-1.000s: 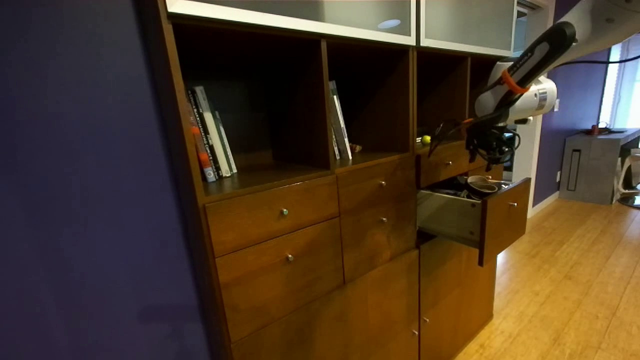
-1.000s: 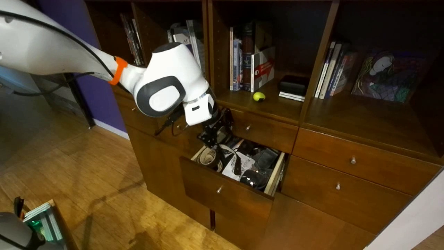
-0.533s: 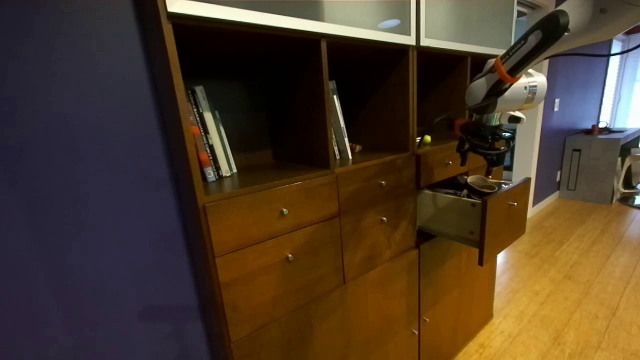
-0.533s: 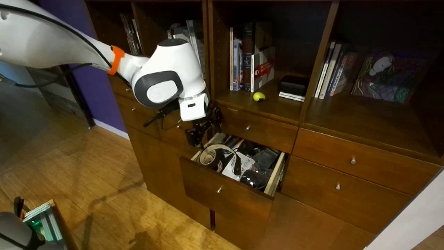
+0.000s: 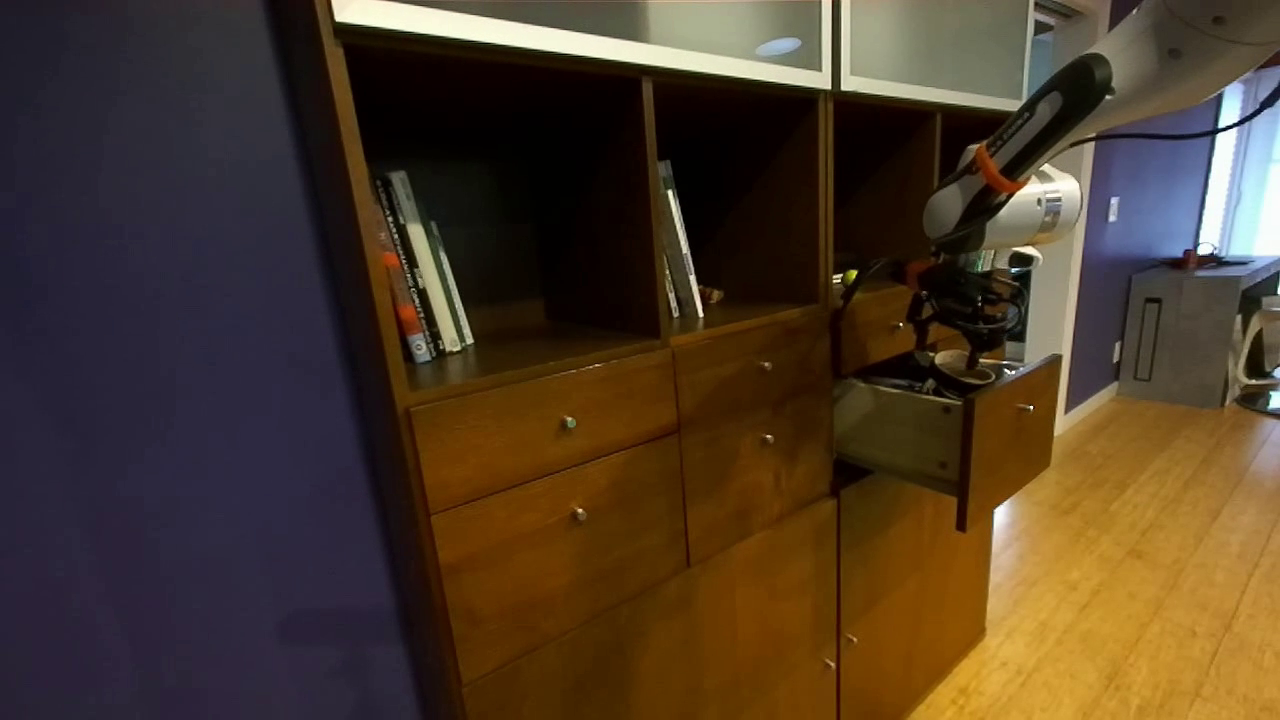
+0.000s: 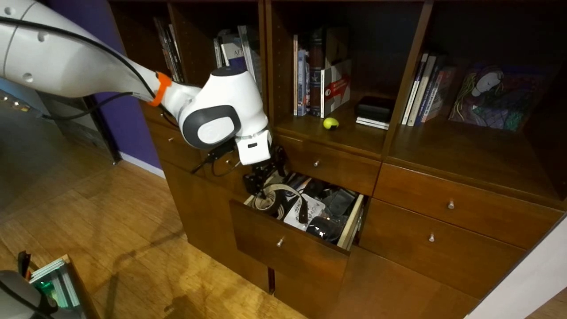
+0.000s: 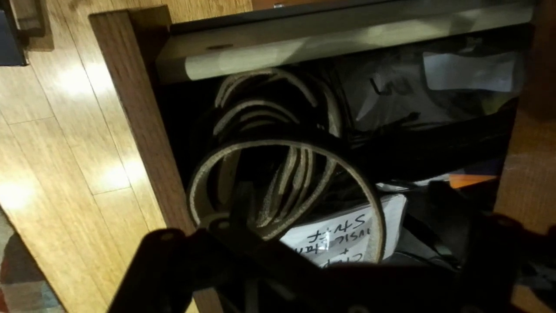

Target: Remove the belt from the open drawer and put it on top of the drawer

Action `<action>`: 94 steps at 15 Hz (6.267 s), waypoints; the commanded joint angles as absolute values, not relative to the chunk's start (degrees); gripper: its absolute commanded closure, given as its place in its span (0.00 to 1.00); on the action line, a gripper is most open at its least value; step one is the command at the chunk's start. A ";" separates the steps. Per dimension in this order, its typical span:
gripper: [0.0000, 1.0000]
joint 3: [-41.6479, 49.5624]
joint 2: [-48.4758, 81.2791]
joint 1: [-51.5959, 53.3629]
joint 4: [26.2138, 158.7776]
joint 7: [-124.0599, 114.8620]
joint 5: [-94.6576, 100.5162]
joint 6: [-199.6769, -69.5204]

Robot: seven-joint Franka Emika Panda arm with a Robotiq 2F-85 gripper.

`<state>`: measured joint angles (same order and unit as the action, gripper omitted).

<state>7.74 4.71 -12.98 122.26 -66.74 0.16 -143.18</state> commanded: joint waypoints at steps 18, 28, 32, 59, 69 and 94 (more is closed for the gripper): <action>0.00 9.20 11.51 -11.24 119.84 -51.58 -7.57 -145.36; 0.54 10.44 12.78 -9.81 118.88 -52.12 -5.83 -143.91; 0.82 11.18 11.97 -9.69 118.65 -52.42 -5.59 -143.76; 0.95 11.43 -1.89 -9.64 119.24 -55.39 12.26 -158.67; 0.95 10.89 5.39 -9.35 104.84 -50.47 23.66 -169.31; 0.08 12.81 20.23 -9.91 94.33 -48.23 21.94 -173.88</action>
